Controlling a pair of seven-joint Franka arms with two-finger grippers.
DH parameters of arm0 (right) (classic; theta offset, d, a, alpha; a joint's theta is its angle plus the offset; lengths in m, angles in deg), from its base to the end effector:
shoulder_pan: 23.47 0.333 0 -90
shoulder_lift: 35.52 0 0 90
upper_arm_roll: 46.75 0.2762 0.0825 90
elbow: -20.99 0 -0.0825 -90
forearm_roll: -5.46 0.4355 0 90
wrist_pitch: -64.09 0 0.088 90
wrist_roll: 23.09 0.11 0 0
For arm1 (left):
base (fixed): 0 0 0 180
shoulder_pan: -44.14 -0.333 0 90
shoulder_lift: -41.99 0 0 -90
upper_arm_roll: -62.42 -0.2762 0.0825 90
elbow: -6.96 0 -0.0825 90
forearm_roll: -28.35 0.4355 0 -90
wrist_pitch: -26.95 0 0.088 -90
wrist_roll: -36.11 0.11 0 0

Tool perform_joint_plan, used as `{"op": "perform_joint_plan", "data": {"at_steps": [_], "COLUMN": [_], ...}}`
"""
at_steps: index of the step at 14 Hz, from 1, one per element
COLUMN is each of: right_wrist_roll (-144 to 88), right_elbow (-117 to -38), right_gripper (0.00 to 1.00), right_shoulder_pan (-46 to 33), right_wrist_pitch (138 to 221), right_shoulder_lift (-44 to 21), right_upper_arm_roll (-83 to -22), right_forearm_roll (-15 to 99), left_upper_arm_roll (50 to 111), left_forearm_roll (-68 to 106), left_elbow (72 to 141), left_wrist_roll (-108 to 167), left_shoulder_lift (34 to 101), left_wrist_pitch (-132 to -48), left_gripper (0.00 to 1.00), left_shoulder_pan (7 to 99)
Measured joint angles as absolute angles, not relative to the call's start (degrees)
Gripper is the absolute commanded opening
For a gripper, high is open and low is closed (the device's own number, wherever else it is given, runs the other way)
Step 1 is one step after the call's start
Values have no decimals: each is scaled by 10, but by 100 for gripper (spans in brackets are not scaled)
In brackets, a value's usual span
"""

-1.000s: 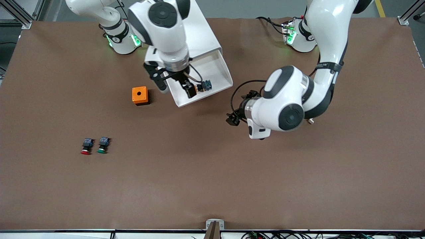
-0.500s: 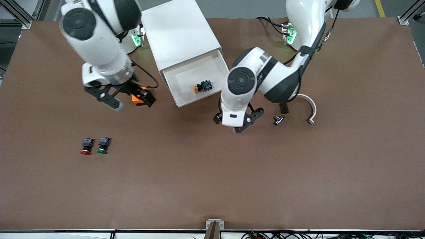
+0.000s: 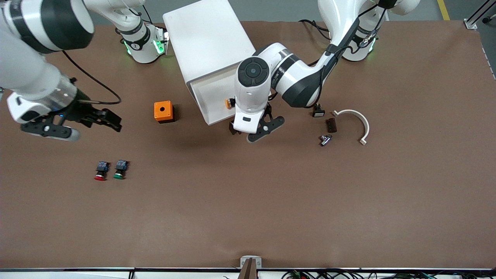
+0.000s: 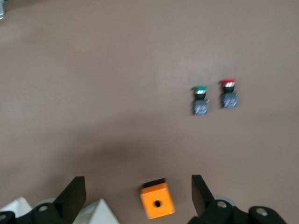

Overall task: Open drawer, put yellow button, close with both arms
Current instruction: 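Push the drawer closed with the left gripper while the right gripper retracts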

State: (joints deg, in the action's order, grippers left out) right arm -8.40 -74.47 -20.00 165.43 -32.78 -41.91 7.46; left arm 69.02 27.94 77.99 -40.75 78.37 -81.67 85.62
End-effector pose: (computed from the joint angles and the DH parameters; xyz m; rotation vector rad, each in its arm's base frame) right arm 0.6253 0.0937 0.5196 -3.0868 0.1815 -0.0714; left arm 0.5211 -0.5542 0.3491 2.9770 0.8041 -0.0844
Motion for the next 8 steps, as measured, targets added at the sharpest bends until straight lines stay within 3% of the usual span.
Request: {"op": "perform_joint_plan", "data": {"at_steps": [8], "right_wrist_roll": [-218], "right_elbow": [-746], "right_gripper": [100], "right_shoulder_pan": [-259], "right_wrist_pitch": [1629], "right_shoulder_lift": [-371], "right_upper_arm_roll": [-418], "right_forearm_roll": [40], "left_upper_arm_roll": [695], "left_forearm_roll": [280], "left_elbow": [791], "left_wrist_roll": [-404], "left_shoulder_lift": [795], "left_wrist_pitch": [-830], "left_gripper": [100], "left_shoulder_pan": [898]}}
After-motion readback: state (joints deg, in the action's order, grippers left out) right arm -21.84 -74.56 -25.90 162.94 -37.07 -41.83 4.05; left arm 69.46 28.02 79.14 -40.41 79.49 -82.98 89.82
